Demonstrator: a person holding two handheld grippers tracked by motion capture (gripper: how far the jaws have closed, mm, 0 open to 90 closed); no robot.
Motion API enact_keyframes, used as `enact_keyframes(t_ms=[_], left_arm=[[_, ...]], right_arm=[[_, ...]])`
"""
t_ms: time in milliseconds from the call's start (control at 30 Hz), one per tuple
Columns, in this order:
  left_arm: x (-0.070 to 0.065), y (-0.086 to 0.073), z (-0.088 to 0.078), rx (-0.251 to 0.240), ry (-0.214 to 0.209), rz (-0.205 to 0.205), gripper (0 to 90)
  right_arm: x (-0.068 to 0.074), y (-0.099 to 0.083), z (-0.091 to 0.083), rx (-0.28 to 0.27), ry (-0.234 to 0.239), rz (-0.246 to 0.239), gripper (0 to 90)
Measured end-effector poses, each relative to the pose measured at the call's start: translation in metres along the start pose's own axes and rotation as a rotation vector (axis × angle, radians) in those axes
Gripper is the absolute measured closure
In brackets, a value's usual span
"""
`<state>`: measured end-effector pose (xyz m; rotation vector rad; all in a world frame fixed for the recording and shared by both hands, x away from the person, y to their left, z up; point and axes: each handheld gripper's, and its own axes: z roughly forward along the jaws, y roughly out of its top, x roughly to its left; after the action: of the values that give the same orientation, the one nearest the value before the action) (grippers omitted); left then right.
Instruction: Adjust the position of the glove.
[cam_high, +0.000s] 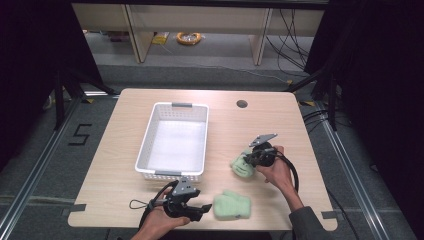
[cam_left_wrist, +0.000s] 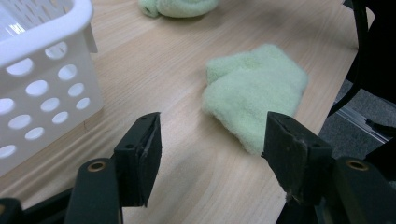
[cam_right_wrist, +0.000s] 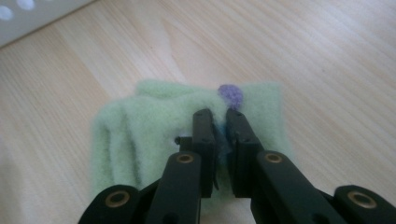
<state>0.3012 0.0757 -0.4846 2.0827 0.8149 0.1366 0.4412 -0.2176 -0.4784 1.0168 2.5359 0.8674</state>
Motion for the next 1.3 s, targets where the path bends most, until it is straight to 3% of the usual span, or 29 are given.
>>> enact_keyframes(t_ms=[67,200,233,267,333,367,400,433,500,533,600,633,667,700,733,800,833,867,933,967,1000,1033,1133,1167,1267,1300], left_arm=[[-0.002,0.0,0.001,-0.009,-0.002,-0.027,36.7],[0.0,-0.001,0.001,0.009,-0.001,-0.002,36.9],[-0.001,-0.001,0.002,-0.003,0.003,-0.025,36.9],[0.0,-0.001,0.002,-0.006,0.005,-0.014,37.0],[-0.001,0.0,0.002,-0.017,0.005,-0.031,37.0],[0.002,0.0,0.0,0.004,0.014,-0.003,37.1],[0.0,0.0,0.0,-0.011,0.005,-0.034,37.3],[0.001,0.001,-0.001,-0.009,0.005,-0.011,37.3],[-0.001,0.001,0.0,-0.023,0.009,-0.03,37.3],[-0.002,0.001,-0.001,-0.027,0.004,-0.033,37.4],[-0.003,0.002,-0.002,-0.031,0.003,-0.028,37.5],[-0.004,0.002,-0.002,-0.035,0.001,-0.028,37.6],[-0.003,0.003,-0.004,-0.018,0.0,0.0,37.7],[-0.006,0.003,-0.003,-0.039,0.004,-0.02,37.9],[-0.005,0.003,-0.003,-0.035,0.0,-0.014,38.0],[-0.007,0.003,-0.002,-0.043,-0.006,-0.017,38.4],[-0.006,0.003,-0.003,-0.028,-0.011,0.002,38.6],[-0.008,0.003,-0.002,-0.039,-0.013,-0.026,39.3],[-0.007,0.004,-0.004,-0.018,-0.01,0.011,40.6],[-0.009,0.003,-0.003,-0.039,-0.02,-0.02,40.6],[-0.01,0.003,-0.002,-0.046,-0.02,-0.023,40.6],[-0.01,0.003,-0.003,-0.042,-0.021,-0.003,40.4],[-0.012,0.003,-0.003,-0.044,-0.023,-0.022,38.8],[-0.012,0.003,-0.003,-0.043,-0.022,-0.001,38.4],[-0.014,0.003,-0.003,-0.038,-0.019,-0.02,36.3],[-0.014,0.003,-0.003,-0.041,-0.024,-0.004,35.8]], right_arm=[[0.001,0.001,-0.004,-0.002,0.003,0.008,84.3],[0.008,0.005,-0.019,-0.047,0.008,0.015,84.3],[0.009,0.006,-0.024,-0.035,0.025,0.016,84.3],[0.011,0.006,-0.026,-0.054,0.023,0.023,84.3],[0.014,0.006,-0.035,-0.063,0.042,0.043,84.3],[0.017,0.006,-0.036,-0.101,0.034,0.048,84.3],[0.022,0.007,-0.048,-0.092,0.042,0.052,84.3],[0.022,0.007,-0.048,-0.092,0.042,0.052,84.3],[0.027,0.007,-0.056,-0.132,0.056,0.045,84.3],[0.032,0.006,-0.061,-0.123,0.07,0.061,84.3],[0.038,0.003,-0.065,-0.156,0.104,0.028,84.3],[0.044,0.001,-0.067,-0.172,0.1,0.061,84.3],[0.047,-0.001,-0.071,-0.157,0.116,0.05,84.3],[0.05,-0.004,-0.073,-0.16,0.121,0.052,84.3],[0.054,-0.006,-0.075,-0.158,0.121,0.061,84.3],[0.061,-0.01,-0.077,-0.171,0.138,0.041,84.3],[0.065,-0.013,-0.078,-0.173,0.142,0.04,84.3],[0.07,-0.015,-0.079,-0.17,0.145,0.042,84.3],[0.079,-0.02,-0.08,-0.166,0.165,0.043,84.3],[0.082,-0.022,-0.079,-0.164,0.168,0.038,84.3],[0.085,-0.024,-0.079,-0.157,0.18,0.048,84.2],[0.088,-0.026,-0.079,-0.154,0.185,0.047,84.2],[0.094,-0.03,-0.078,-0.155,0.204,0.047,84.2],[0.096,-0.031,-0.078,-0.161,0.2,0.037,84.1],[0.1,-0.035,-0.077,-0.154,0.209,0.049,84.0],[0.102,-0.036,-0.076,-0.163,0.213,0.054,84.0]])
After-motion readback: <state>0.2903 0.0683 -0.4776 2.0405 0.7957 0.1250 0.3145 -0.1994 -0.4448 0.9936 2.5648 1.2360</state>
